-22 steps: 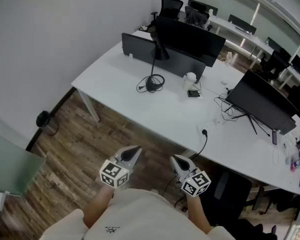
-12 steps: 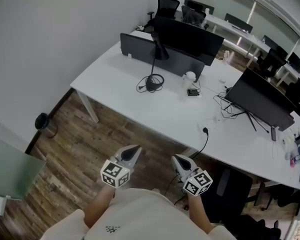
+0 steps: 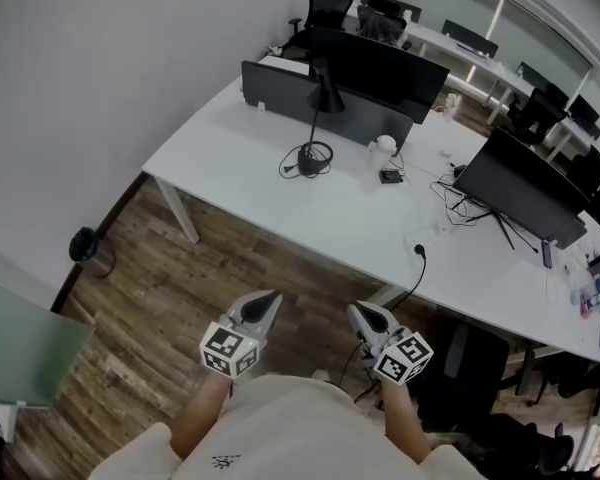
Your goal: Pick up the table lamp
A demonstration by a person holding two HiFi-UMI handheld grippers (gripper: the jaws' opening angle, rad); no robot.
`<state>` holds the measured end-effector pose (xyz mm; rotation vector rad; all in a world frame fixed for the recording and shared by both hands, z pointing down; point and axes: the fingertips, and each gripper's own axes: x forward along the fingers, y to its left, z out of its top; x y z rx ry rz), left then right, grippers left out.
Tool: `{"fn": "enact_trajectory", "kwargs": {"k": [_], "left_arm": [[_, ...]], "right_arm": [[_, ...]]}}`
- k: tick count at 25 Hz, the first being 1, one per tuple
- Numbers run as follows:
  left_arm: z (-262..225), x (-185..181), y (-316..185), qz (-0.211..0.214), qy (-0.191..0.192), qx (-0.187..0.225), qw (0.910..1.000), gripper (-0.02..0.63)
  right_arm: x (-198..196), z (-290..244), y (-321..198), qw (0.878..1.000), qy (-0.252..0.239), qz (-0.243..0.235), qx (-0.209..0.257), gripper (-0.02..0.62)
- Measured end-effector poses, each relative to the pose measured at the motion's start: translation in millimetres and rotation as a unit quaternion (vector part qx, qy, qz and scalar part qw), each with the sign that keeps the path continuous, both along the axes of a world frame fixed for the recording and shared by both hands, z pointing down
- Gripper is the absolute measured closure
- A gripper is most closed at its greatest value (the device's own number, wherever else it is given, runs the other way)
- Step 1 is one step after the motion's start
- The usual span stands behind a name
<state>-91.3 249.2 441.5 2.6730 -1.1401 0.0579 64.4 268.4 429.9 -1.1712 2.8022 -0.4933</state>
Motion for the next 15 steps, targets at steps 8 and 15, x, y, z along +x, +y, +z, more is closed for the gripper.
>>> {"fn": "enact_trajectory", "kwargs": {"k": [8, 15], "left_arm": [[7, -37, 21, 0.009, 0.003, 0.004, 1.0, 0.612], [15, -58, 23, -0.004, -0.004, 0.001, 1.0, 0.612]], "right_arm": [[-36, -7, 15, 1.0, 0.007, 0.0, 0.012, 0.592], [-44, -1, 17, 1.0, 0.028, 0.01, 0.011, 0.592]]}}
